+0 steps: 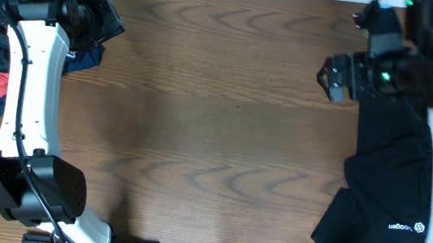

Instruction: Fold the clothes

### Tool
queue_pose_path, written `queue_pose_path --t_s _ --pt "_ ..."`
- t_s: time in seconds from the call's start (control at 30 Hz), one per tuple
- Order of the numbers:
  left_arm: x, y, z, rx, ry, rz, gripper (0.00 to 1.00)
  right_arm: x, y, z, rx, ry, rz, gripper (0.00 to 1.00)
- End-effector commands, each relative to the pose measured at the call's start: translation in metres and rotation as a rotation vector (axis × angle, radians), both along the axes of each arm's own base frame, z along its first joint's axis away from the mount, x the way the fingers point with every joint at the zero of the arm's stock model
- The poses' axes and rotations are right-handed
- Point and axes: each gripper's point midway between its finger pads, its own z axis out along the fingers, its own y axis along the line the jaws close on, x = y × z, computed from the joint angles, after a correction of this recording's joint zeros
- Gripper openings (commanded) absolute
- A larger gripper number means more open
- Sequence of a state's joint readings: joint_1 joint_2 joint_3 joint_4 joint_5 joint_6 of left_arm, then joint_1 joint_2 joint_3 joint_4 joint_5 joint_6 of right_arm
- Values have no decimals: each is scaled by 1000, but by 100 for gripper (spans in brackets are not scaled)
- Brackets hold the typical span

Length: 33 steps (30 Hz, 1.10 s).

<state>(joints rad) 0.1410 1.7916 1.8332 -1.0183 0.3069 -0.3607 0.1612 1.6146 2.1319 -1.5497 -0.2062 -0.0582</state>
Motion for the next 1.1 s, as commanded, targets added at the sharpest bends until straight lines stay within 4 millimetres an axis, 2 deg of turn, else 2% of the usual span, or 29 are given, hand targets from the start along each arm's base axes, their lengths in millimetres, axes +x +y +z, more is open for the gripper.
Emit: queue_pose_path --t_s 0.0,0.13,0.23,0.4,0.57,0.7,1.07 --pt "-3 2 -1 10 14 -2 51 -22 -3 31 -5 -108 36 99" --pt "-5 1 -3 8 25 -2 57 -50 -7 57 8 -193 35 99" --pt "-5 1 -3 8 25 -2 62 -66 -13 66 -1 -228 24 99" --pt "-6 0 -3 -5 31 5 66 -94 -23 75 -23 -257 5 99" --pt "-10 -1 -5 -7 47 5 69 -117 -27 74 -25 -239 5 99" --pt "-10 -1 -5 -16 52 17 70 -123 -28 74 -25 -241 5 99" --pt "-10 -4 -4 -31 49 8 74 -122 -28 74 -25 -240 5 99"
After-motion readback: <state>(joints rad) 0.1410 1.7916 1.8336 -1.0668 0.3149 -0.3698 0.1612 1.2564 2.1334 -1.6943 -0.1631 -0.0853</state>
